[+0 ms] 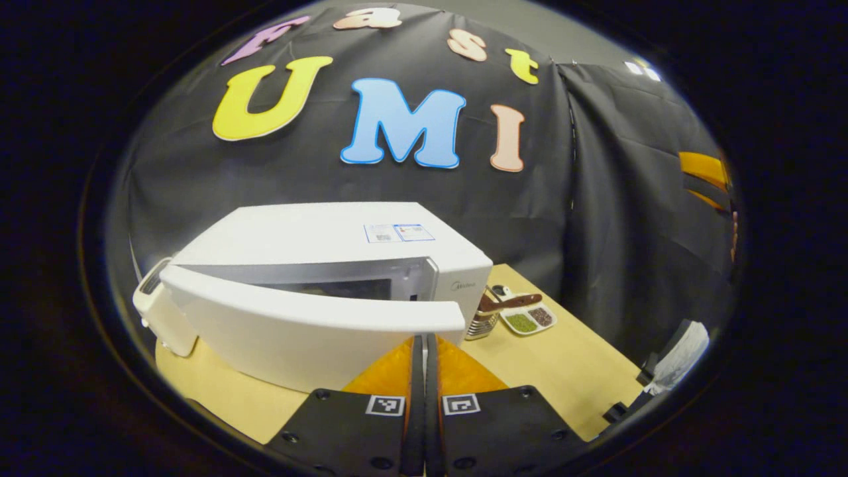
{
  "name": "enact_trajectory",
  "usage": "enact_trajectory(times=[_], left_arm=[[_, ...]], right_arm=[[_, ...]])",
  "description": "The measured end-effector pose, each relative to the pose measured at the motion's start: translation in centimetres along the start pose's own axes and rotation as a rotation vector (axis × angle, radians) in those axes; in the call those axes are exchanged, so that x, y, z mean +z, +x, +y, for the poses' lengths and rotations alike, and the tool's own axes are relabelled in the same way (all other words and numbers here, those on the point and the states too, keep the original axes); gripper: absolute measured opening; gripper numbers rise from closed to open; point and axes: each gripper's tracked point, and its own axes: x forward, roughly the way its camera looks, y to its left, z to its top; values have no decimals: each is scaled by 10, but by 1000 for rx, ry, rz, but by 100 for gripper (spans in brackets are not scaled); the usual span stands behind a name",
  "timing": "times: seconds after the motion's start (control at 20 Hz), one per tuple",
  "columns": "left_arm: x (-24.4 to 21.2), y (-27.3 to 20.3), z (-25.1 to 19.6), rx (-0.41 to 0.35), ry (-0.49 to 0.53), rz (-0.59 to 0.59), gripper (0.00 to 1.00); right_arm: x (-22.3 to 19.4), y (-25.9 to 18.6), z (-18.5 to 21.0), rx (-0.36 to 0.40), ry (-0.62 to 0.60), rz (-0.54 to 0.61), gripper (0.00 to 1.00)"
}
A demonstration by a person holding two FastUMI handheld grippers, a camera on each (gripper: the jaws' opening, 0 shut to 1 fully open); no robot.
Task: Open the microwave oven with the left hand, put the food in, and close the microwave oven.
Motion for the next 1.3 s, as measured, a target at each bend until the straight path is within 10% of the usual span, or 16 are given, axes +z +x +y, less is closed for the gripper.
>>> enact_trajectory(times=[1.3], left_arm=[[25,64,24,85,-91,-10,7]], right_arm=[[13,23,13,26,-61,-62,98]])
